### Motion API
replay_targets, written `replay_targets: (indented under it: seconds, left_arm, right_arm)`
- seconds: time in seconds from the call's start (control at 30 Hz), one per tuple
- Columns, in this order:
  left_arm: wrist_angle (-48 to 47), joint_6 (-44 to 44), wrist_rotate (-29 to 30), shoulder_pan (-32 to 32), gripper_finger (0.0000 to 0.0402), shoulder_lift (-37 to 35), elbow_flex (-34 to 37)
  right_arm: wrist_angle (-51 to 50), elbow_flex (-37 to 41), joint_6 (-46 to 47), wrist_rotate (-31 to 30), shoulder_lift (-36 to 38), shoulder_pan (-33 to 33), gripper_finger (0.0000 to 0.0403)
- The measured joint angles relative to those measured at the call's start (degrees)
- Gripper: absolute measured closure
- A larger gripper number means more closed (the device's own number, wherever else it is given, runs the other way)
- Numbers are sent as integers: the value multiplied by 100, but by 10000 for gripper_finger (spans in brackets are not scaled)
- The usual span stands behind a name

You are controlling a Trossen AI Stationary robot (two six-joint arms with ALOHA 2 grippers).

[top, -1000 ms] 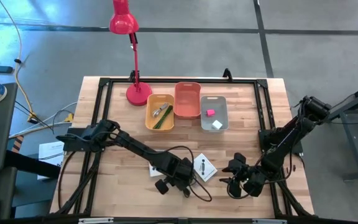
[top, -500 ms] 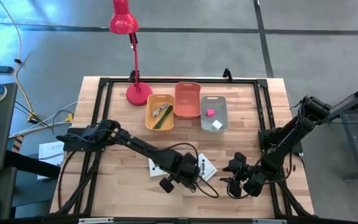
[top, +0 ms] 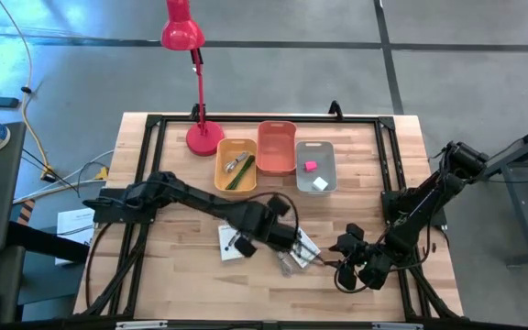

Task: Pick and place items into bin
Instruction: Put the black charger cable into the yellow bin

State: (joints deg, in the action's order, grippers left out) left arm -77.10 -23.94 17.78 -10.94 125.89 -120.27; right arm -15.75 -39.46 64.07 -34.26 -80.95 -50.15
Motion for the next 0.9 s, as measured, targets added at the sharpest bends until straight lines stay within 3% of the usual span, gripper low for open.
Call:
replay_targets:
  seconds: [0.3,0.9]
  left_arm:
    - [-1278,0,634,866,389,-11,-376]
    - [-1294,1063,719,2655,388,-438,-384]
  right_arm:
    - [4,0,145,-1,0,0,204]
    - [14,0,459,10,0,-13,204]
